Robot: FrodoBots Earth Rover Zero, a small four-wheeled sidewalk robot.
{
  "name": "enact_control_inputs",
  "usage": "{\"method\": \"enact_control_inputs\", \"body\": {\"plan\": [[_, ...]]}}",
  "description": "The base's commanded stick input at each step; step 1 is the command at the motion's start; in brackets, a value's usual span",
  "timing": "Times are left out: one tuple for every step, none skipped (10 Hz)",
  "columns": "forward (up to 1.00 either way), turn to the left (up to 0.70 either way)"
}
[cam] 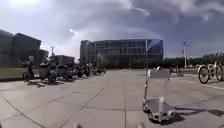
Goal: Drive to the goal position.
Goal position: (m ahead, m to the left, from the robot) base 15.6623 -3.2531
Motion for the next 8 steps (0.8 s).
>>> {"method": "enact_control_inputs", "body": {"plan": [[0.70, 0.23], [0.70, 0.16], [0.70, 0.09], [0.70, 0.09], [0.70, 0.09], [0.70, 0.09], [0.70, 0.09], [0.70, 0.09]]}}
